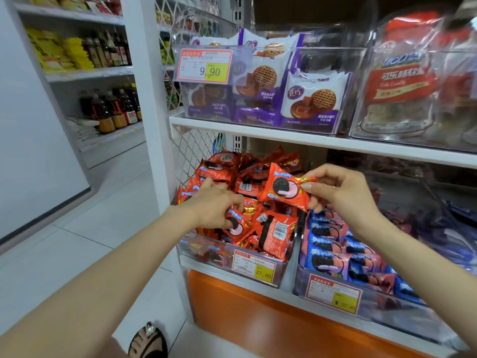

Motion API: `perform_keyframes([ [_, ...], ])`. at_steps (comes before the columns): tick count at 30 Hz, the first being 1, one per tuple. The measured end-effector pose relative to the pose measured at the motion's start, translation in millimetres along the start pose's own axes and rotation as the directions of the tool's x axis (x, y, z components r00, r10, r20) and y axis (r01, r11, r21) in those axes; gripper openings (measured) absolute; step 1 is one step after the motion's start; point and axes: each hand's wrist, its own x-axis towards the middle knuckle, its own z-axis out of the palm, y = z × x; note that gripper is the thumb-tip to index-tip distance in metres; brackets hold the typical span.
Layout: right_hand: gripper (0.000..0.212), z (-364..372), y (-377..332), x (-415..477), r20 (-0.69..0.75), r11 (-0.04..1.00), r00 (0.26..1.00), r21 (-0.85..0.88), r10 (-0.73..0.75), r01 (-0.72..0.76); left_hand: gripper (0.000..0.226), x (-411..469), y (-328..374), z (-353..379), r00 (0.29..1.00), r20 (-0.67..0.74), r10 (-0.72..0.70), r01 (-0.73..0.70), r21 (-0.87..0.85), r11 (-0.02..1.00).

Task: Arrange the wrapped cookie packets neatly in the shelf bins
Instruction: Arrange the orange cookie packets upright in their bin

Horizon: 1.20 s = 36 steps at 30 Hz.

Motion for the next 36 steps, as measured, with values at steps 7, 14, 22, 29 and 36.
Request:
perform_keyframes([
  [7, 0.017, -1, 6, 2, 0.043, 0.999, 0.999, -0.043, 0.015, -0.013, 0.034, 6, -3, 4, 0.995, -0.093, 0.021, -0.027, -0.06, 0.998],
  [14, 0.012, 7, 6, 4, 0.059, 0.998, 0.998, -0.056, 0.028, -0.024, 0.036, 4, -6, 11, 0.997, -0.074, 0.025, -0.025, 0.006, 1.0],
  [22, 0.012, 15, 4, 4, 0.079, 0.997, 0.997, -0.069, 0.026, -0.02, 0.037, 1, -5, 11, 0.995, -0.076, 0.063, -0.056, 0.081, 0.995],
  [29, 0.019, 20, 8, 5, 0.109, 0.989, 0.994, -0.148, 0.011, 0.005, 0.037, -11, -11, 2, 0.99, -0.138, 0.029, -0.022, 0.054, 0.998],
  [36, 0.031, 63, 3, 6, 0.196, 0.95, 0.978, -0.288, -0.065, 0.121, 0.017, -45, -36, -15, 0.91, -0.352, -0.218, 0.171, -0.16, 0.972],
])
